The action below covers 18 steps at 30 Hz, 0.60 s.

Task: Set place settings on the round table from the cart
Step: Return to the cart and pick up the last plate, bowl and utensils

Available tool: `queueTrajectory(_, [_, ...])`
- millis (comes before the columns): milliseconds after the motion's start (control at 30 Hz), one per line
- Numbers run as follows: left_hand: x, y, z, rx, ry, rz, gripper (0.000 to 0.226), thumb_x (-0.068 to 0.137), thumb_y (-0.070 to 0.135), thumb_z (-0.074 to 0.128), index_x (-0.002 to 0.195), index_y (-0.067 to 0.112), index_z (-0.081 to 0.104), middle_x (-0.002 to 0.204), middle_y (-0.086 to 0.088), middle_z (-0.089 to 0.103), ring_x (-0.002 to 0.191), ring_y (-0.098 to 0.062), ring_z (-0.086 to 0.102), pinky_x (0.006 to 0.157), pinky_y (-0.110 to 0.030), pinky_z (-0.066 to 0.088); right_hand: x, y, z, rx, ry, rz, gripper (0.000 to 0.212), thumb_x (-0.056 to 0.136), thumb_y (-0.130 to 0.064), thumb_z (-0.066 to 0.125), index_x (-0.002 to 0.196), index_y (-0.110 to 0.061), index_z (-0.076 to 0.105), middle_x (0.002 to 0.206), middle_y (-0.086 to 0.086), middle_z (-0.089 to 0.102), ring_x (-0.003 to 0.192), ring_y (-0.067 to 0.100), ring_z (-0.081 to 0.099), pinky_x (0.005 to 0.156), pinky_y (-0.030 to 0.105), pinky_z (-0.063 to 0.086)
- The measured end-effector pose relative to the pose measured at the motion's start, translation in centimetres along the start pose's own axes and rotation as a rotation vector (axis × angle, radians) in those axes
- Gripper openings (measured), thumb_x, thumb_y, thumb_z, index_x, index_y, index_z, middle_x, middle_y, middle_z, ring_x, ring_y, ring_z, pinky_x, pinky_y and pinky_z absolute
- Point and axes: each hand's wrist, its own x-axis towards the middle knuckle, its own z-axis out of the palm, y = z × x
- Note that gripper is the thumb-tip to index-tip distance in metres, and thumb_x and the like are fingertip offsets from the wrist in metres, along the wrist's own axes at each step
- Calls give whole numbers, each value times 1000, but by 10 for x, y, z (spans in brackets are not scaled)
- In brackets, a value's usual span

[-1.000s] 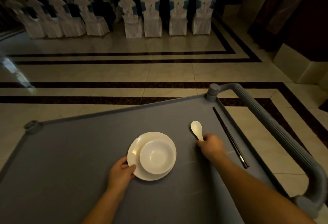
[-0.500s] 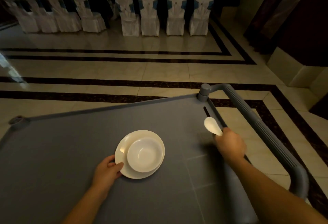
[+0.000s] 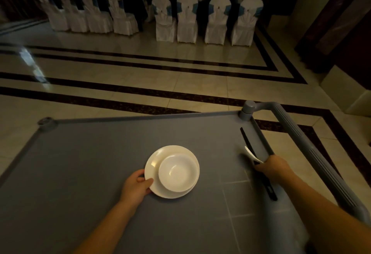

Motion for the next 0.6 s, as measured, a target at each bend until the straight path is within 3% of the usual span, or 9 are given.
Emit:
queueTrajectory(167, [4,-4,-2,11,1,-12,33,90,-5,58,123,3,56,94,-12,65,85,-23,64,63,-25,52,-9,-13,11,-224,-11,-16,20,83,-38,65,84,-19,59,83,1,61,74,16,61,70,30,53])
queueTrajectory(300, [6,-7,-5,19,-3,-14,33,90,-2,60,122,5,57,95,-9,66,86,-20,65,63,-25,54,-17,-15,16,-160,1,-28,20,88,-40,60,89,-21,57,86,3,63,78,18,62,77,33,55])
queueTrajectory(367, [7,-9,-6,22,1,-16,33,89,-2,61,122,5,57,93,-8,67,85,-19,66,61,-24,54,-23,-20,16,80,-49,-54,19,92,-33,57,87,-15,60,85,8,65,76,23,63,72,35,53])
queueTrajectory(467, [8,-9,-5,24,-4,-16,35,89,-1,62,123,5,57,96,-9,67,87,-21,66,64,-26,55,-43,-41,21,690,-97,-96,18,89,-15,55,73,-9,57,67,12,55,60,24,51,61,37,44])
queueTrajectory(533, [8,-9,-4,21,-4,-16,36,89,-1,62,124,5,57,101,-12,67,91,-24,66,68,-29,56,-58,-62,25,936,-153,-120,12,87,-9,54,76,-10,55,63,8,47,57,21,46,61,38,48])
queueTrajectory(600, [7,-10,-4,21,0,-16,36,89,-1,61,125,4,57,106,-16,67,96,-28,66,73,-33,56,-72,-81,29,1067,-260,-188,11,86,-2,51,81,-10,55,64,7,49,58,20,52,59,39,55])
